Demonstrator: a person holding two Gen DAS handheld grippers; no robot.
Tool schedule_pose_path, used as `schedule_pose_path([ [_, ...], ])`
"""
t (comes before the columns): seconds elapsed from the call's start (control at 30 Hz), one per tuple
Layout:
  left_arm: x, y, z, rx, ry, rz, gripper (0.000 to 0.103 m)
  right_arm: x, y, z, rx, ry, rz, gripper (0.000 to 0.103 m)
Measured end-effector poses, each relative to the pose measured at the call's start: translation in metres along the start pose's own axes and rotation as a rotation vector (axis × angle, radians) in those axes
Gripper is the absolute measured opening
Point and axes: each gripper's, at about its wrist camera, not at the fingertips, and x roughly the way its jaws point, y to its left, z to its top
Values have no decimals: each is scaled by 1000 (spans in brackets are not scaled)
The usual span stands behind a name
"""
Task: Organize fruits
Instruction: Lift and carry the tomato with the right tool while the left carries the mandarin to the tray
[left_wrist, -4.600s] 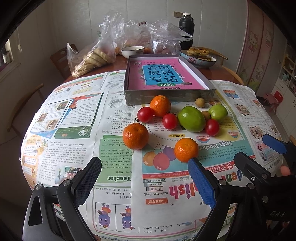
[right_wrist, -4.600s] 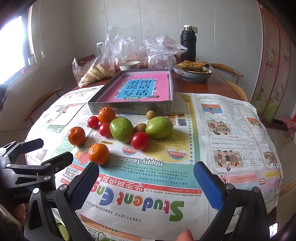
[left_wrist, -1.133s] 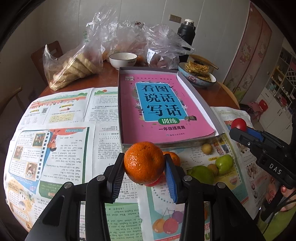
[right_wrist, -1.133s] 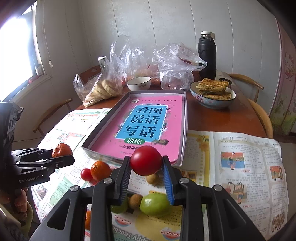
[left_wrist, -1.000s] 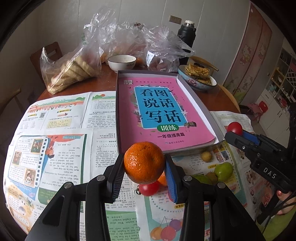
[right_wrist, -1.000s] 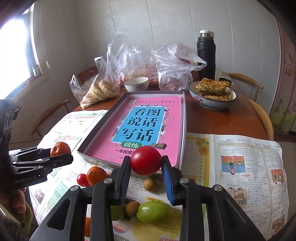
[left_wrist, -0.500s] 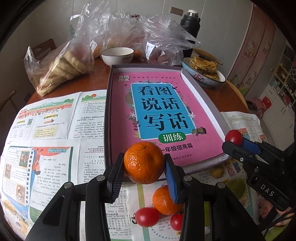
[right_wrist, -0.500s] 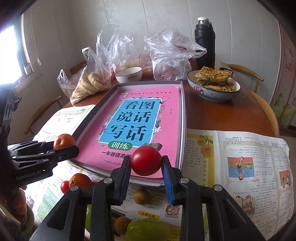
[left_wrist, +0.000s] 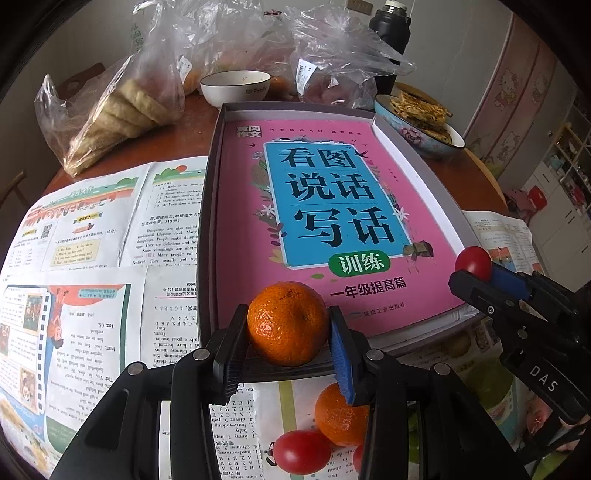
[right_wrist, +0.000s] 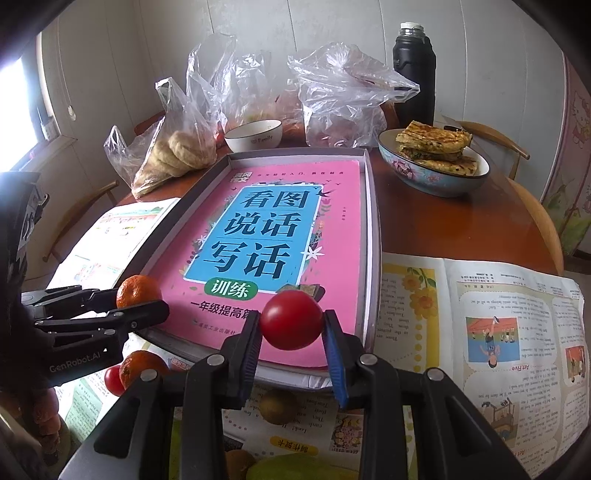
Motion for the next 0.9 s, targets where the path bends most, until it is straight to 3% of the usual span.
schedule_pose_path([
  [0.9, -6, 2, -2, -1, -7, -3, 43, 14, 3, -2, -23, 46, -62, 34],
])
